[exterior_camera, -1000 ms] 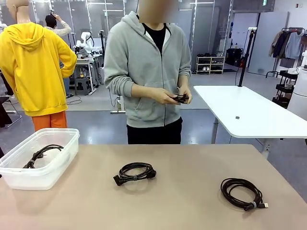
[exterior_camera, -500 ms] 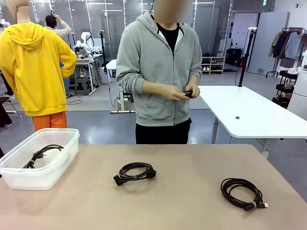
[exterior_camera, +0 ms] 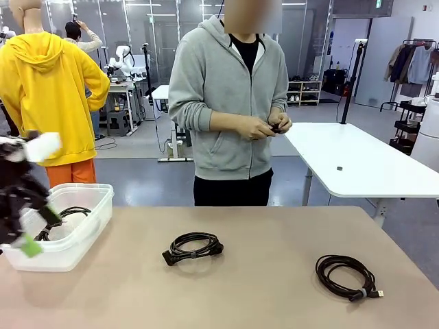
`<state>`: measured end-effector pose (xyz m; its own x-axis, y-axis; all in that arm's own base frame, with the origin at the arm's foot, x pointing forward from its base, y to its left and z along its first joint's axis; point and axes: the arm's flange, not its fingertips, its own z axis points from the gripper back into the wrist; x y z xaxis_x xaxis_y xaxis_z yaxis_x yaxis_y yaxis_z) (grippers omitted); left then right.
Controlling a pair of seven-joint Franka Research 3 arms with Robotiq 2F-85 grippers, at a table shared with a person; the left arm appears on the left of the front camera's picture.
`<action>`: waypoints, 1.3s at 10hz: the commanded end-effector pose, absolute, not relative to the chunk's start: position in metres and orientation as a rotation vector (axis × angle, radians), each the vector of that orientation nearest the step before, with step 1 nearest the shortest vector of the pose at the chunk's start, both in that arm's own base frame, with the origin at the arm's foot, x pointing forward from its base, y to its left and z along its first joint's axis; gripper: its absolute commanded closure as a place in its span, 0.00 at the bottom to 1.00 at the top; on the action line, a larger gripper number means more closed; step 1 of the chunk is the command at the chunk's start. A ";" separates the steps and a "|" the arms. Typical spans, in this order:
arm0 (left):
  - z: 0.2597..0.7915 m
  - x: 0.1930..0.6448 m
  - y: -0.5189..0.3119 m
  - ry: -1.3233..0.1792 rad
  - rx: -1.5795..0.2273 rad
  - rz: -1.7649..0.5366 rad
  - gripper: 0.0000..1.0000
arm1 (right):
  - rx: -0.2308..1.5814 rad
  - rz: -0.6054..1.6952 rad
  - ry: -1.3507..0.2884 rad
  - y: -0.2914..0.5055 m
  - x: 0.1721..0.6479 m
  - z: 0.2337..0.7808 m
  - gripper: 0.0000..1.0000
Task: Organize and store the cables.
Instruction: Place the Power Cable into the Organizing box.
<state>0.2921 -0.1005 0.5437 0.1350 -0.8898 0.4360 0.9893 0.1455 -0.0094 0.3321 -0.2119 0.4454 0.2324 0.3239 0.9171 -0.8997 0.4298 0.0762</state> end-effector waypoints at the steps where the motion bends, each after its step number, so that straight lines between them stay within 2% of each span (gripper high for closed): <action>1: 0.527 0.328 -0.132 -0.383 -0.287 -1.373 0.00 | 0.703 0.909 -0.999 -0.206 0.330 0.448 0.00; 2: 0.517 0.338 -0.143 -0.384 -0.265 -1.377 0.00 | 0.703 0.909 -0.999 -0.206 0.330 0.448 0.00; 3: 0.512 0.343 -0.146 -0.370 -0.325 -1.390 0.00 | 0.703 0.909 -0.999 -0.206 0.330 0.448 0.00; 4: 0.525 0.315 -0.141 -0.380 -0.283 -1.408 0.00 | 0.703 0.909 -0.999 -0.206 0.330 0.448 0.00; 9: 0.525 0.315 -0.141 -0.380 -0.283 -1.408 0.00 | 0.703 0.909 -0.999 -0.206 0.330 0.448 0.00; 10: 0.528 0.320 -0.140 -0.405 -0.284 -1.423 0.00 | 0.703 0.909 -0.999 -0.206 0.330 0.448 0.00; 13: 0.502 0.378 -0.228 -0.304 -0.188 -1.421 0.00 | 0.703 0.909 -0.999 -0.206 0.330 0.448 0.00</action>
<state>0.3482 -0.1932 0.5024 0.0937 -0.9243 0.3700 0.9921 0.1178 0.0430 0.3315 -0.2118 0.4458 0.2316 0.3228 0.9177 -0.8990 0.4315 0.0751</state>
